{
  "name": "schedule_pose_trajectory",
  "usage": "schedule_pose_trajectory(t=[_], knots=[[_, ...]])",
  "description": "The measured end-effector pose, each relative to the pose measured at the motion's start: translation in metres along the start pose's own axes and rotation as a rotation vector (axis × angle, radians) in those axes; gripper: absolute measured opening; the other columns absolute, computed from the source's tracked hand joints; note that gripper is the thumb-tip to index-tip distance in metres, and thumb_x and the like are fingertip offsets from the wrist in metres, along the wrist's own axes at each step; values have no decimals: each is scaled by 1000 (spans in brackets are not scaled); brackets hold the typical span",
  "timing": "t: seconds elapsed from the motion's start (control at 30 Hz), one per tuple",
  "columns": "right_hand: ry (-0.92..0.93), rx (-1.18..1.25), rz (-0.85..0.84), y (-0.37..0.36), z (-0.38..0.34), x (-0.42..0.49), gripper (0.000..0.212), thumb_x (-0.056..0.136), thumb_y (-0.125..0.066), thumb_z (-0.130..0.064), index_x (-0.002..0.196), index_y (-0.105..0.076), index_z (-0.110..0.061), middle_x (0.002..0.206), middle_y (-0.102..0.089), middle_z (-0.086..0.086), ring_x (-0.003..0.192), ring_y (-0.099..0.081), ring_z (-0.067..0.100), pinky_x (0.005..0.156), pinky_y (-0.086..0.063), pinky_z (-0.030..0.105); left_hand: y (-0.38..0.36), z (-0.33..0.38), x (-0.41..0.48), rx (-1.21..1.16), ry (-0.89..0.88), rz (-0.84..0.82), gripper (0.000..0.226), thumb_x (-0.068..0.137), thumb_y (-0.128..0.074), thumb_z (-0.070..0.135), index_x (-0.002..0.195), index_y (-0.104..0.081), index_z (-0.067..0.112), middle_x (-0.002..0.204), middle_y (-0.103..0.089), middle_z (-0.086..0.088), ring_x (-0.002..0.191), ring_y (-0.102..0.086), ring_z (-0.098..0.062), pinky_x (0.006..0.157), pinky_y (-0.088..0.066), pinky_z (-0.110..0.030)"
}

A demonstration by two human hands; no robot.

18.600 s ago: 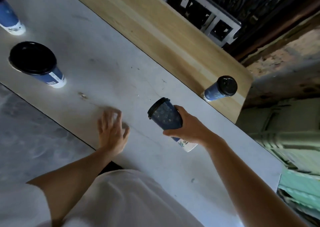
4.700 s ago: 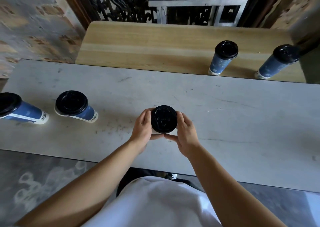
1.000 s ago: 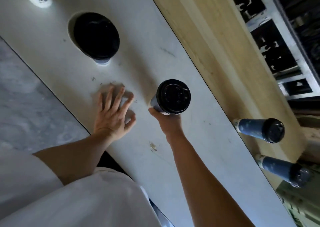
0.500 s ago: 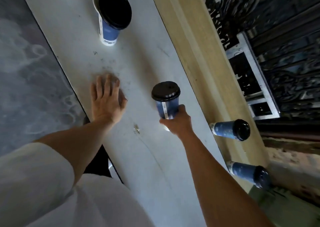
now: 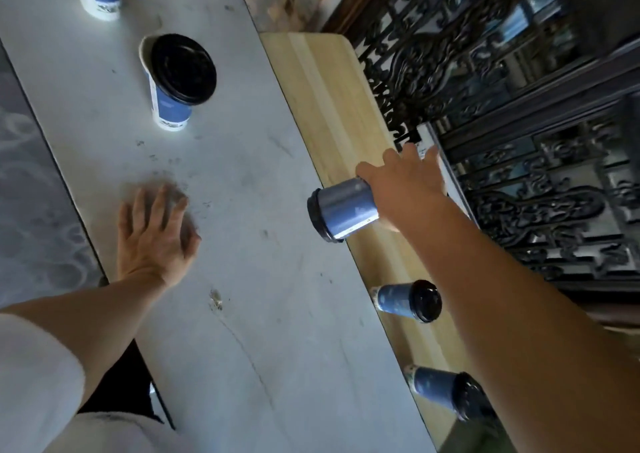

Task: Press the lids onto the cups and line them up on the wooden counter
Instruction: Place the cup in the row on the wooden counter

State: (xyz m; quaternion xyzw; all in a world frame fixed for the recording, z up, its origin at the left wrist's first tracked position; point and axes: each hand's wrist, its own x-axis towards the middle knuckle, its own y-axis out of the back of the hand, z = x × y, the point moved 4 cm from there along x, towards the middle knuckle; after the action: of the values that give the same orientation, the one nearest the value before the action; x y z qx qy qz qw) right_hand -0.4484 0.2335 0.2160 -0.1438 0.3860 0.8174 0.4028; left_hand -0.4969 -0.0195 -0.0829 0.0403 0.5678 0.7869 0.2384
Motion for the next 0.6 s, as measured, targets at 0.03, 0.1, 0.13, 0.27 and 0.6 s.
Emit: schedule_pose_trajectory(t=[0.03,0.1,0.13,0.27,0.6], knots=[[-19,-81,-13,6,7,0,62,87,-66,-28,142,-37,-27,140,-46,12,136,-35,37,116,-13,63,0,1,1,1,0,2,74,83,-37,54,149,-42,22,165,-23,-9,152,-10,-39,117,21,-34],[-46,-143,-27,13,14,-3,56,86,-64,-29,137,-43,-18,136,-52,12,133,-42,34,119,-11,59,1,2,2,-3,3,-3,74,82,-38,53,148,-42,21,164,-25,-10,151,-12,-40,117,21,-34],[-47,-155,-37,13,16,-3,55,86,-63,-28,136,-44,-15,135,-54,11,132,-44,33,119,-14,55,1,3,2,-5,4,-3,73,82,-38,52,148,-43,21,164,-26,-10,151,-12,-40,117,21,-33],[-23,-233,-37,19,16,0,60,88,-62,-32,141,-39,-15,140,-50,12,133,-43,33,116,-24,49,1,4,2,-2,11,9,74,81,-37,52,148,-43,21,163,-28,-11,151,-12,-40,117,19,-35],[-1,-285,-71,23,13,11,67,88,-61,-42,146,-34,-22,144,-47,12,136,-39,35,117,-23,51,-3,4,4,19,9,26,74,81,-38,53,149,-41,21,162,-28,-13,150,-14,-42,119,13,-41]])
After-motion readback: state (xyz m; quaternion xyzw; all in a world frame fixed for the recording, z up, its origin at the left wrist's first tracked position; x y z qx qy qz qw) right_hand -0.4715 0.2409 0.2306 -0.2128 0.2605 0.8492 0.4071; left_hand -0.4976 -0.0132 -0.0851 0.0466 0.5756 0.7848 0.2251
